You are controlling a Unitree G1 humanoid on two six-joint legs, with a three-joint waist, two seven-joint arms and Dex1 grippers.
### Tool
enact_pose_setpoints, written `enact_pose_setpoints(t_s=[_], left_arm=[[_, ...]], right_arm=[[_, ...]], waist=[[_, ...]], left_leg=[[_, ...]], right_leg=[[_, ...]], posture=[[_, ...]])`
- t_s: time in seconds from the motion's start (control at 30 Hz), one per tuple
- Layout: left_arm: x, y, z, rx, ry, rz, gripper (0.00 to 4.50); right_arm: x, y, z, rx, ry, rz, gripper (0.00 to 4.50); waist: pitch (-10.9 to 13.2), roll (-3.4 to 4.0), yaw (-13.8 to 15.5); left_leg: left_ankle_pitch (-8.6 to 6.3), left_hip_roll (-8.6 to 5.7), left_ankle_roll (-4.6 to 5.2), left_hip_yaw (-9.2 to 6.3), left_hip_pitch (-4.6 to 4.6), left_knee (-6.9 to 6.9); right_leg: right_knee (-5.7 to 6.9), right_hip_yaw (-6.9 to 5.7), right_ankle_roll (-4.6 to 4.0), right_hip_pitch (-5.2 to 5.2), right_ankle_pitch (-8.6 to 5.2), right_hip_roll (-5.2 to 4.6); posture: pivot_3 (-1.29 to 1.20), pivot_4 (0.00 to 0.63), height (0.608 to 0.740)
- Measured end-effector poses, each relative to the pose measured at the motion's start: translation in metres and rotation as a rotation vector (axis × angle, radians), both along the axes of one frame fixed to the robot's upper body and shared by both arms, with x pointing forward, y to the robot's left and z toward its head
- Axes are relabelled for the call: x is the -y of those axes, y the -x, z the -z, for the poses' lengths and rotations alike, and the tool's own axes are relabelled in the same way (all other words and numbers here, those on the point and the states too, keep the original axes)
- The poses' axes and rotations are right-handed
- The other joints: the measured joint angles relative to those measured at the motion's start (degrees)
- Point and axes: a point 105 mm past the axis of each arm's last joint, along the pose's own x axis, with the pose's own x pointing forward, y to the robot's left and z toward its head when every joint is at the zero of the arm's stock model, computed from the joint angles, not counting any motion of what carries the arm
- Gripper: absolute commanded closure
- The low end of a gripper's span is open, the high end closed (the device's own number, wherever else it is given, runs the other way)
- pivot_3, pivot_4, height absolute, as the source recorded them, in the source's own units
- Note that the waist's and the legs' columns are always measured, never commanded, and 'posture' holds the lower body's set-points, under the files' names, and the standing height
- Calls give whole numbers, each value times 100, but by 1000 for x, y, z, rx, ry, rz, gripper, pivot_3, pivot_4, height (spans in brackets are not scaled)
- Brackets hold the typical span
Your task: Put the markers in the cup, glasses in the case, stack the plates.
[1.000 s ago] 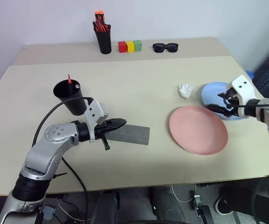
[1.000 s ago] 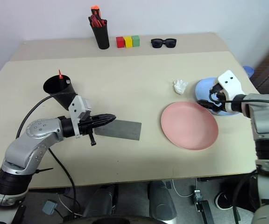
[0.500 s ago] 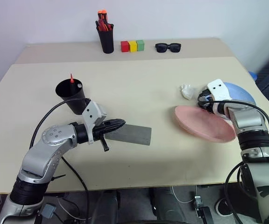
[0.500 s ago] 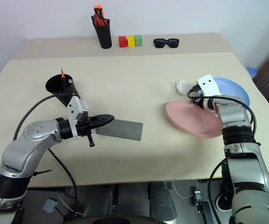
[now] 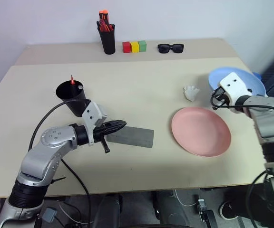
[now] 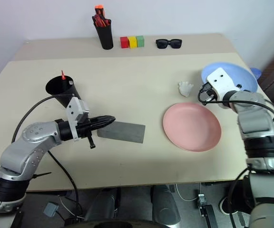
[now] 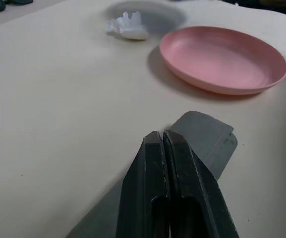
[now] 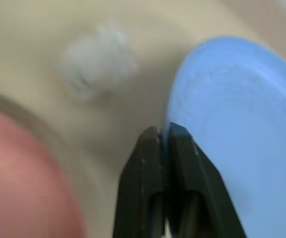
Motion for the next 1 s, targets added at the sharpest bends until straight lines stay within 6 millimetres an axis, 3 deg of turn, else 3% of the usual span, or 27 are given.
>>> enact_pose_setpoints(t_s=[0.1, 0.23, 0.4, 0.43, 0.5, 0.6, 0.83, 0.9, 1.0], left_arm=[[-11, -3, -3, 7, -11, -32, 4500], [-20, -3, -4, 8, -17, -53, 4500], [-19, -1, -3, 1, -11, -46, 4500], [-19, -1, -4, 2, -10, -46, 4500], [-17, 0, -4, 4, -11, -41, 4500], [-16, -1, -5, 0, -13, -40, 4500], [-16, -1, -7, 7, -13, -39, 4500], [-16, 0, -7, 7, -10, -46, 4500], [-17, 5, -5, -7, 4, -55, 4500]], right_arm=[[-19, 44, -9, -69, 2, -217, 4489], [-43, 96, 9, -254, -9, -383, 4489], [-60, 129, 31, -384, -46, -432, 4489], [-62, 131, 34, -393, -46, -432, 4194], [-63, 131, 42, -418, -44, -423, 3511], [-65, 131, 45, -420, -36, -427, 2090], [-82, 104, -4, -209, -158, -481, 2090], [-79, 78, -13, -133, -206, -411, 2090], [-60, 25, -2, -87, -252, -192, 2090]], waist=[[0, -1, 68], [-1, -4, 87], [-1, -5, 58], [-1, -5, 53], [-2, -6, 59], [-2, -6, 77], [0, -9, 48], [-1, -14, 48], [-4, -22, 41]], left_leg=[[-2, 0, 3, -1, -1, 0], [-3, 0, 4, 0, -1, 14], [-3, 0, 4, 2, 0, 28], [-3, 0, 4, 2, 0, 29], [-3, 0, 4, 3, -2, 35], [-3, 0, 4, 3, -5, 37], [-3, 1, 4, 2, -3, 36], [-3, 1, 4, 3, -4, 39], [-3, 1, 4, 4, -3, 39]], right_leg=[[-1, -1, 4, 2, -3, -1], [-8, -2, -6, 14, -9, -3], [-6, -1, -21, 16, -13, -2], [-6, -1, -22, 16, -12, -2], [-6, -2, -23, 16, -12, -2], [-6, -2, -23, 16, -12, -2], [-5, -2, -24, 16, -11, 0], [-6, -2, -27, 16, -9, -1], [-6, -2, -30, 15, -7, -1]], posture=[[0, 150, 740], [0, 150, 740], [0, 150, 740], [0, 150, 740], [0, 150, 740], [0, 150, 740], [0, 150, 740], [0, 150, 740], [0, 150, 740]])
